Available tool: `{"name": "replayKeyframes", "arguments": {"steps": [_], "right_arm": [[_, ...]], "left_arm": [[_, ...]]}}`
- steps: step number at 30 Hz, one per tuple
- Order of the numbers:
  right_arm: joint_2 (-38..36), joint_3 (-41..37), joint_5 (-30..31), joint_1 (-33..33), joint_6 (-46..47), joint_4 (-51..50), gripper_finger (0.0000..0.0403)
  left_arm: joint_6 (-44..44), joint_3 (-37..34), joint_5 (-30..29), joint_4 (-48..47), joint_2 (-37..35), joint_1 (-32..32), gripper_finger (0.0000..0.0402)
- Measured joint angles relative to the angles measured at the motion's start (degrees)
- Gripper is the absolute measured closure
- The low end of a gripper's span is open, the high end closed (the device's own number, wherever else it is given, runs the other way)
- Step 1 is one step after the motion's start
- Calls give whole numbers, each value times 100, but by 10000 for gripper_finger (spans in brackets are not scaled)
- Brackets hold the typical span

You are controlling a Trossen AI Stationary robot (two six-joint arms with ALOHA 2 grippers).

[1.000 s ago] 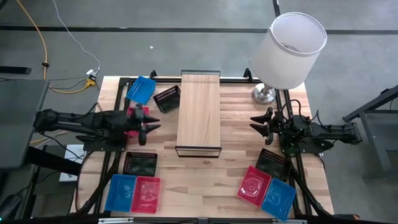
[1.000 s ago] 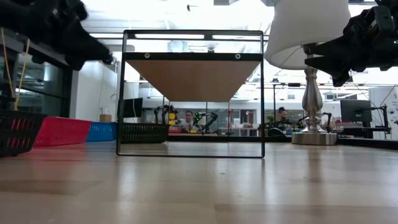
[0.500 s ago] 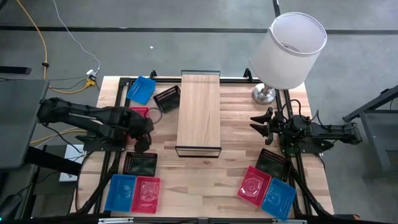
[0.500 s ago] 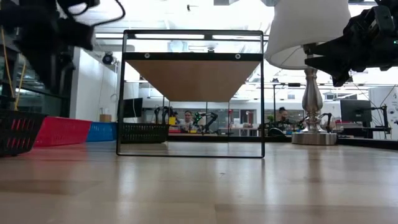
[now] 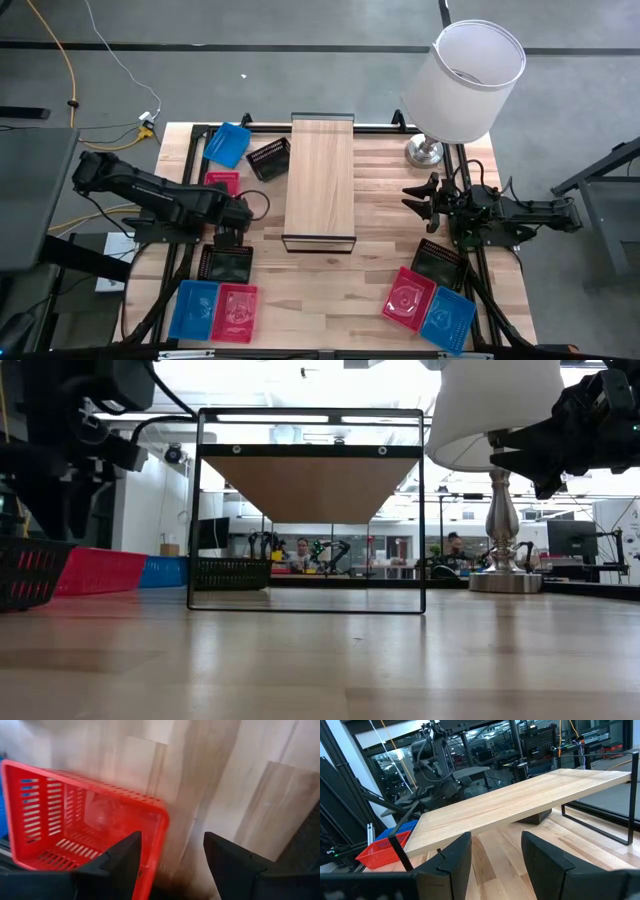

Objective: Stack baskets on shelf by color
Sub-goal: Put the top red bin on the shelf

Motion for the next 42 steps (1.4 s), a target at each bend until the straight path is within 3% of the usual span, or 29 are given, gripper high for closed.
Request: {"name": "replayKeyframes", "arguments": {"steps": [9, 21, 25, 31, 39, 42], "right_arm": [[0, -2, 0, -1, -1, 0, 242], [0, -2, 0, 0, 1, -1, 242], [0, -2, 0, -1, 1, 0, 242], [0, -2, -2, 1, 0, 0, 242], [0, 0, 0, -1, 0, 0, 242], [0, -1, 0, 0, 0, -1, 242]], "left_arm": [[-714, -2, -227, -11, 543, -84, 195], [-929, -4, -314, -36, 1650, 175, 198], [-891, -3, -225, -41, 1776, 269, 239], [-892, 376, -214, -596, 1692, 245, 383], [-918, 1926, -1206, -2337, 1454, -130, 396], [-108, 2551, -1765, -2192, 1326, -255, 394]]}}
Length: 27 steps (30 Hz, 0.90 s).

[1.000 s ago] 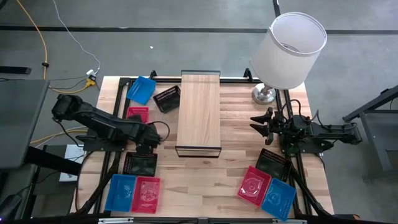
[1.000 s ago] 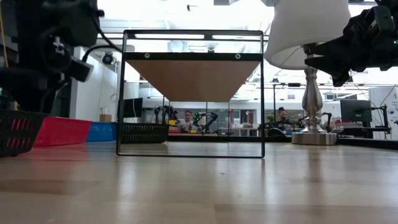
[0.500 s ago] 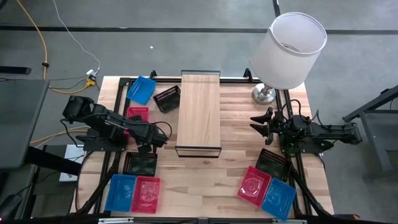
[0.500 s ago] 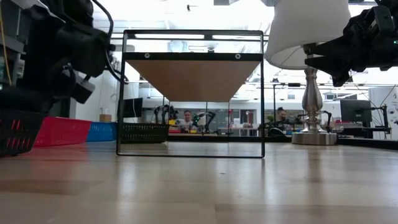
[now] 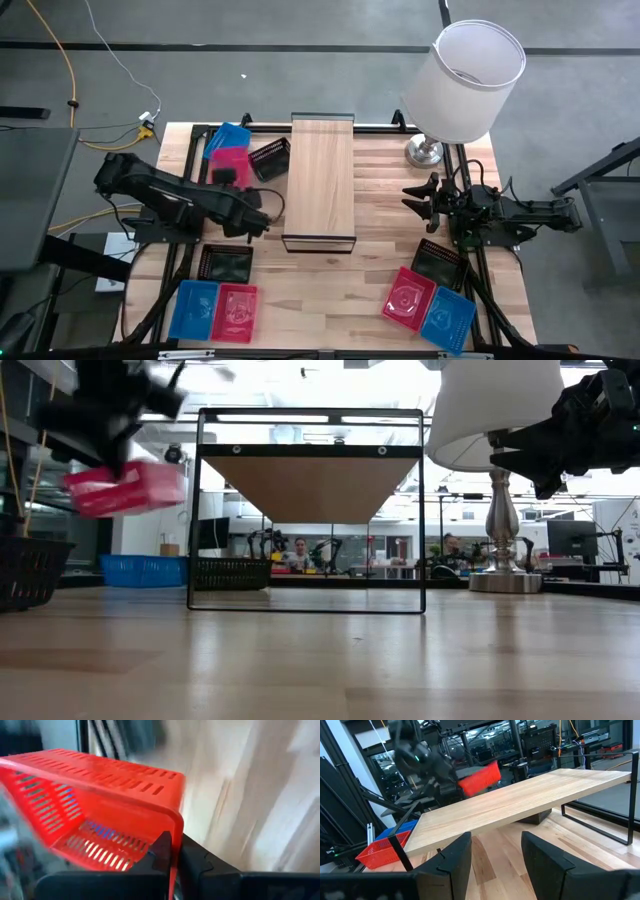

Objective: Stack baskets on shelf by color
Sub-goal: Put the top red bin on the shelf

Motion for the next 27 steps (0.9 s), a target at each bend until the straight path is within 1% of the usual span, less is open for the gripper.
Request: {"name": "replayKeyframes", "arguments": {"steps": [1, 4, 6, 7, 8, 10, 13, 14, 16, 20, 23, 27], "right_arm": [[0, 1, 2, 0, 1, 1, 242], [4, 1, 2, 1, 0, -1, 242], [2, 1, 1, 1, 0, 1, 242], [2, 0, 2, 0, 1, 1, 242], [1, 0, 1, 1, -1, 1, 242], [2, -1, 2, 0, -1, 1, 242], [2, 1, 2, 0, 1, 1, 242], [2, -1, 2, 1, -1, 1, 242], [1, -1, 2, 0, 1, 1, 242], [7, 1, 0, 1, 0, 1, 242], [2, 0, 0, 0, 0, 1, 242], [1, 0, 0, 1, 1, 1, 242]], "left_arm": [[386, 208, -158, 37, -65, -30, 395], [1792, 780, -926, 393, 1, 32, 398], [2939, 1044, -1354, 754, 76, 138, 398], [3625, 1164, -1564, 1080, 93, 213, 398], [4345, 1244, -1649, 1380, 105, 313, 398], [5910, 1316, -1605, 1985, 139, 568, 398], [8028, 1349, -1407, 3449, 271, 1033, 398], [8625, 1333, -1298, 3813, 314, 1219, 398], [9644, 1349, -1268, 4808, 491, 1569, 398], [11080, 1344, -1257, 5962, 945, 2153, 398], [11843, 1344, -1263, 5913, 1319, 2398, 398], [12194, 1335, -1308, 5436, 1759, 2452, 398]]}}
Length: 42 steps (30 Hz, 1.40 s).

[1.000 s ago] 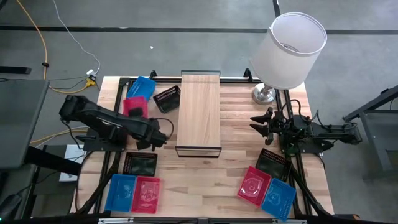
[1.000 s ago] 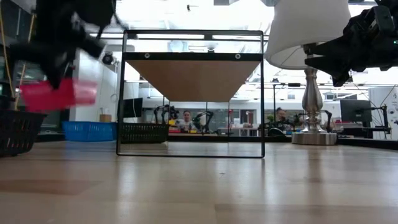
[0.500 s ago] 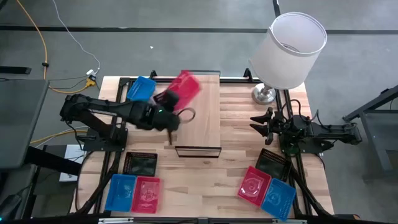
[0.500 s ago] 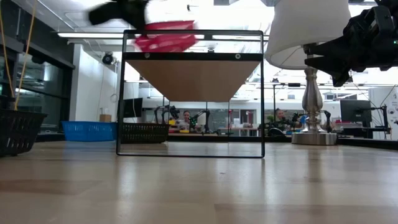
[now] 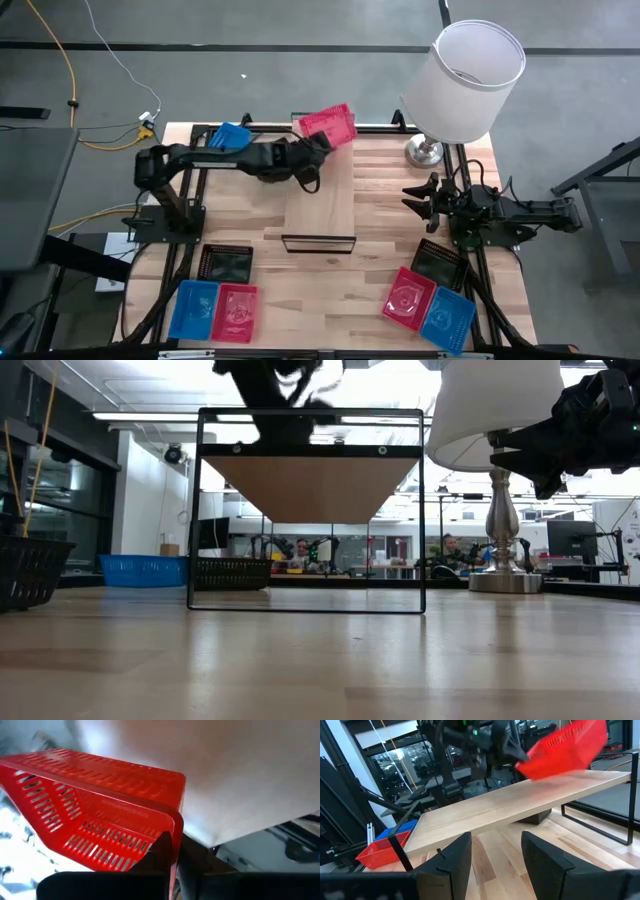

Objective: Stack baskets on shelf by color
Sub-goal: Put the top red bin on the shelf

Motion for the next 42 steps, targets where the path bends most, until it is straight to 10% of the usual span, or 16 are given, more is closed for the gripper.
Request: {"name": "replayKeyframes", "arguments": {"steps": [42], "right_arm": [[1, 0, 0, -2, -1, 0, 242]], "left_arm": [[-1505, 0, -539, -465, -94, -442, 321]]}}
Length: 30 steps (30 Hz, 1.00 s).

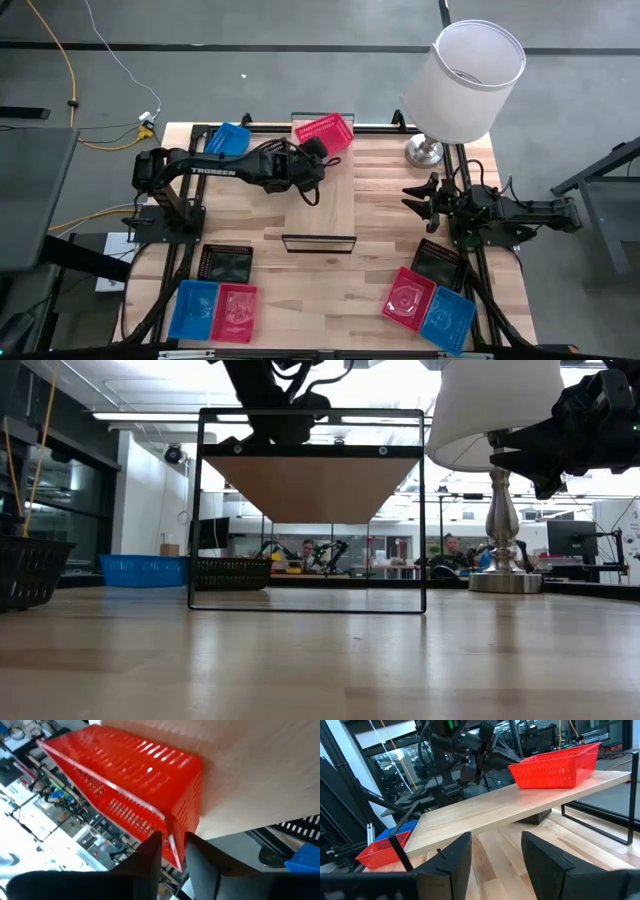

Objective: Stack baskets on shelf by color
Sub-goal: Put the top red bin on the shelf

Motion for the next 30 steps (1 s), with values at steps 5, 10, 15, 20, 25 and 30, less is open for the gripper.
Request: {"name": "replayKeyframes", "arguments": {"steps": [5, 10, 15, 20, 25, 30], "right_arm": [[0, 0, 0, 1, 0, 0, 242], [0, -1, 0, 1, 0, 0, 242], [0, 0, 0, 1, 0, 0, 242], [0, 0, 0, 0, 0, 0, 242], [-2, 1, 0, 1, 1, 0, 242], [0, -1, 0, 2, 1, 0, 242]], "left_arm": [[-283, 0, -505, 2, 0, -57, 291], [-724, 0, -1157, -6, -42, -227, 276], [-1788, 0, -674, 284, -461, -535, 284], [-4574, 4, 1276, 628, -1105, -723, 345], [-7191, -237, 3444, 1150, -1311, -537, 393], [-9119, -800, 3594, 2291, -1164, -361, 399]]}}
